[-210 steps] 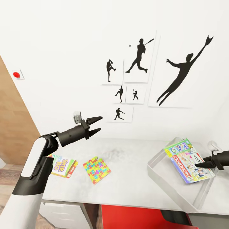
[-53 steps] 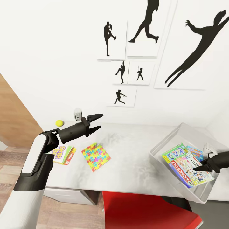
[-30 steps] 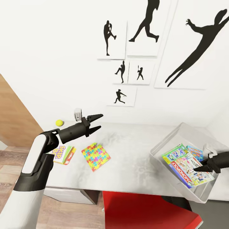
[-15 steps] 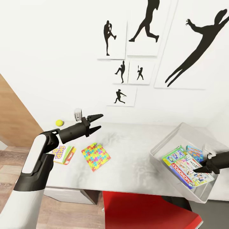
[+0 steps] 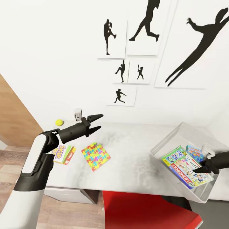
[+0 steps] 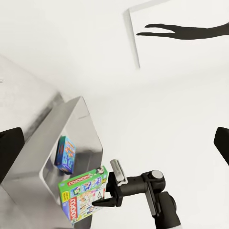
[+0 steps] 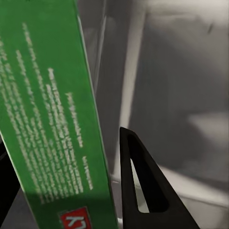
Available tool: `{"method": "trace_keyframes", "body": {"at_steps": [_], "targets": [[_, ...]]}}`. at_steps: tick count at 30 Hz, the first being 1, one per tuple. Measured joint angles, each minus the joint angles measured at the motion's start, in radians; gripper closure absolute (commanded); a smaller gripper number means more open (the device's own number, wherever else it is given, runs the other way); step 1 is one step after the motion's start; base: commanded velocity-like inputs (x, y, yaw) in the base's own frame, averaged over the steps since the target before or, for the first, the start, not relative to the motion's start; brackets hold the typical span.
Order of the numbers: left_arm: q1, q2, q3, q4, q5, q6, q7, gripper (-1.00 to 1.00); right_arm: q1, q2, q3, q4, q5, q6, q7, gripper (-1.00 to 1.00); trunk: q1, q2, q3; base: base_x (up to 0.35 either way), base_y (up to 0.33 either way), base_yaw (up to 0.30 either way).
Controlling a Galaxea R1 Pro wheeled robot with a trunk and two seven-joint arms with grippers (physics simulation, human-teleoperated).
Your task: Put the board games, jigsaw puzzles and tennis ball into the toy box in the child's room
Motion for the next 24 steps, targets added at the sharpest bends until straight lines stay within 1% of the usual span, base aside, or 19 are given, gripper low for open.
{"method": "trace_keyframes", "body": {"at_steps": [9,24], "targets": [[0.0,0.0,0.0,0.0,0.001,0.0,0.015,-1.0,-0.001,0.0,0.0,0.0,0.001,0.001,0.0,1.0,0.0,0.0,-0.012,0.0,0.0,0.0],[0.0,0.0,0.0,0.0,0.002,0.0,0.019,-1.0,-0.001,0.001,-0.001,0.0,0.001,0.001,0.001,1.0,0.0,0.0,-0.034,0.0,0.0,0.0]]}}
